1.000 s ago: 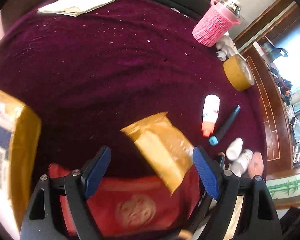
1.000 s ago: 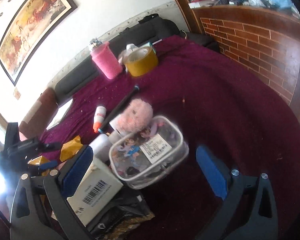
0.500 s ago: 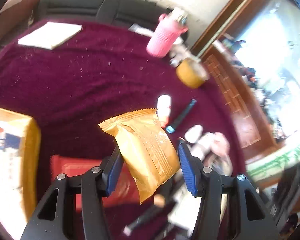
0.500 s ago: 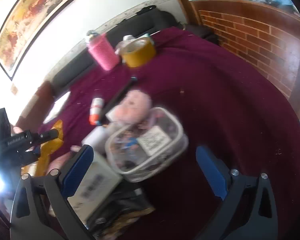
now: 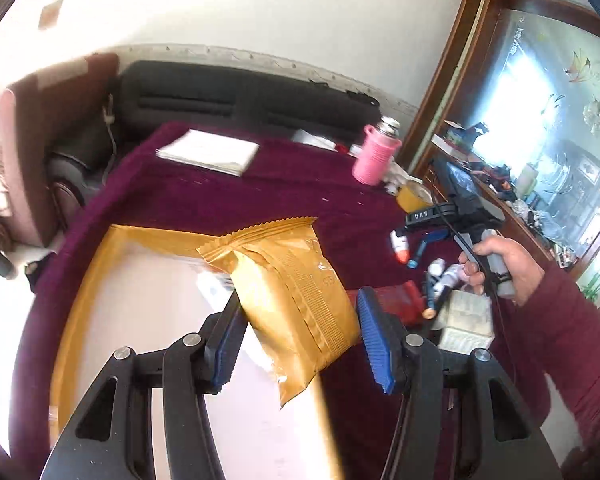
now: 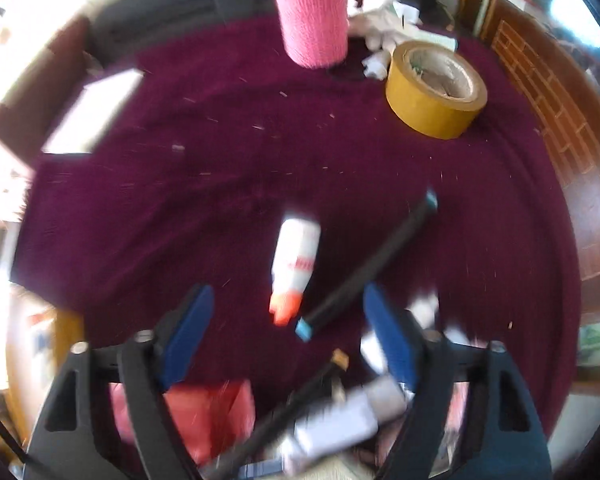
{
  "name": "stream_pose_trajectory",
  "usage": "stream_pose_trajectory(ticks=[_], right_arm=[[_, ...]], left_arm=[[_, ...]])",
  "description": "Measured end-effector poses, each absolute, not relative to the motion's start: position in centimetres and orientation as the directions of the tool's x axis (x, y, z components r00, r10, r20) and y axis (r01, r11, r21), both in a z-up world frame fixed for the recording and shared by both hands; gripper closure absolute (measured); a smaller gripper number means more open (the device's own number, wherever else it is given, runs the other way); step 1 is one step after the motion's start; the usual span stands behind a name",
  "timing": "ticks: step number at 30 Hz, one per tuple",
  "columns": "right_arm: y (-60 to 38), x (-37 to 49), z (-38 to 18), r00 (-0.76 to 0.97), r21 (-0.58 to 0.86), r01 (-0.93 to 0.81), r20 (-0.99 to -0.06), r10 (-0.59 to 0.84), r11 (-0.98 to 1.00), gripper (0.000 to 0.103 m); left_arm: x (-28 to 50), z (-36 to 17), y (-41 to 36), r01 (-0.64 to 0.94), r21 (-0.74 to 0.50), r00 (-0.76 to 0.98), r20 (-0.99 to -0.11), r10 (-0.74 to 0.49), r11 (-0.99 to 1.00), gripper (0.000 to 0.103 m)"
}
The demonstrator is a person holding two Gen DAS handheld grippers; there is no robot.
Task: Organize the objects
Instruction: 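Grasp the yellow snack packet with the left gripper while the right grasps the orange-capped bottle, then lower the packet and bottle into the tray and open both grippers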
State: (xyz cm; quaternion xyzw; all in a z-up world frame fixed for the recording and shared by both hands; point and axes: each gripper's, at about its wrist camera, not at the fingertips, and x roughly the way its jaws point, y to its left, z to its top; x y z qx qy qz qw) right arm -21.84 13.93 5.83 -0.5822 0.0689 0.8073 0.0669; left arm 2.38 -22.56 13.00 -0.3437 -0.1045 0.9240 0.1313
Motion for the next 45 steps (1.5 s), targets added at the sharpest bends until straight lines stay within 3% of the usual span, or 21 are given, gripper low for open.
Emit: stream_pose_trajectory(ticks=[1, 2, 3, 5, 9, 14, 21, 25, 31, 35, 40, 42, 44, 45], right_arm=[[13.9, -22.3, 5.2, -0.295, 0.021, -0.201, -0.955, 0.040, -0.979, 0.035], [13.9, -22.7, 4.6, -0.280, 0.013, -0.212, -0.959, 0.048, -0.977, 0.044], [14.1, -23.1, 3.8, -0.263, 0.005, -0.230, -0.963, 0.057, -0.973, 0.059], [14.3, -23.2, 2.8, -0.250, 0.016, -0.264, -0.967, 0.052, -0.964, 0.079], [14.4, -21.7, 3.5, -0.316, 0.037, -0.288, -0.947, 0.059, -0.957, 0.079], [13.9, -17.9, 6.7, -0.398, 0.157, -0.243, -0.916, -0.049, -0.957, 0.079], [4.8, -13.2, 11.0, -0.363, 0.378, 0.025, -0.859, -0.360, -0.926, 0.078], [-3.3, -12.1, 10.5, -0.279, 0.439, 0.157, -0.839, -0.466, -0.884, 0.078], [-12.0, -12.6, 7.3, -0.203, 0.457, 0.206, -0.845, -0.495, -0.865, 0.078], [-14.2, -13.4, 6.5, -0.215, 0.421, 0.211, -0.860, -0.462, -0.882, 0.077], [-13.3, -12.3, 9.1, -0.312, 0.381, 0.242, -0.840, -0.444, -0.892, 0.076], [-12.0, -11.5, 10.6, -0.338, 0.368, 0.307, -0.820, -0.462, -0.878, 0.059], [-10.8, -9.9, 11.9, -0.399, 0.351, 0.315, -0.794, -0.458, -0.882, 0.048], [-10.1, -8.9, 12.5, -0.435, 0.339, 0.323, -0.776, -0.457, -0.883, 0.048]], left_arm=[[2.7, 13.1, -23.7, -0.163, -0.274, -0.735, -0.607, 0.302, -0.948, 0.055], [2.9, 13.0, -24.8, -0.151, -0.267, -0.739, -0.609, 0.288, -0.952, 0.054], [3.0, 12.8, -25.7, -0.139, -0.262, -0.742, -0.610, 0.276, -0.955, 0.054], [3.1, 12.2, -27.2, -0.115, -0.267, -0.743, -0.616, 0.261, -0.957, 0.054], [3.3, 10.5, -29.2, -0.071, -0.311, -0.729, -0.632, 0.262, -0.948, 0.054], [2.2, 8.6, -29.4, -0.038, -0.325, -0.698, -0.668, 0.258, -0.945, 0.054], [-2.7, 6.6, -29.9, -0.016, -0.315, -0.610, -0.748, 0.259, -0.949, 0.054], [-5.9, 4.6, -30.7, 0.003, -0.286, -0.577, -0.783, 0.232, -0.958, 0.054], [-8.0, 2.5, -32.1, 0.069, -0.318, -0.582, -0.783, 0.221, -0.946, 0.054], [-7.8, 2.6, -33.2, 0.079, -0.384, -0.587, -0.764, 0.268, -0.920, 0.041], [-5.5, 4.4, -33.6, 0.080, -0.397, -0.634, -0.728, 0.261, -0.914, 0.040], [-4.1, 4.7, -33.4, 0.087, -0.422, -0.676, -0.691, 0.258, -0.902, 0.035], [-3.4, 4.2, -32.7, 0.105, -0.447, -0.699, -0.669, 0.254, -0.888, 0.035], [-3.3, 3.8, -32.2, 0.114, -0.451, -0.699, -0.670, 0.251, -0.885, 0.035]])
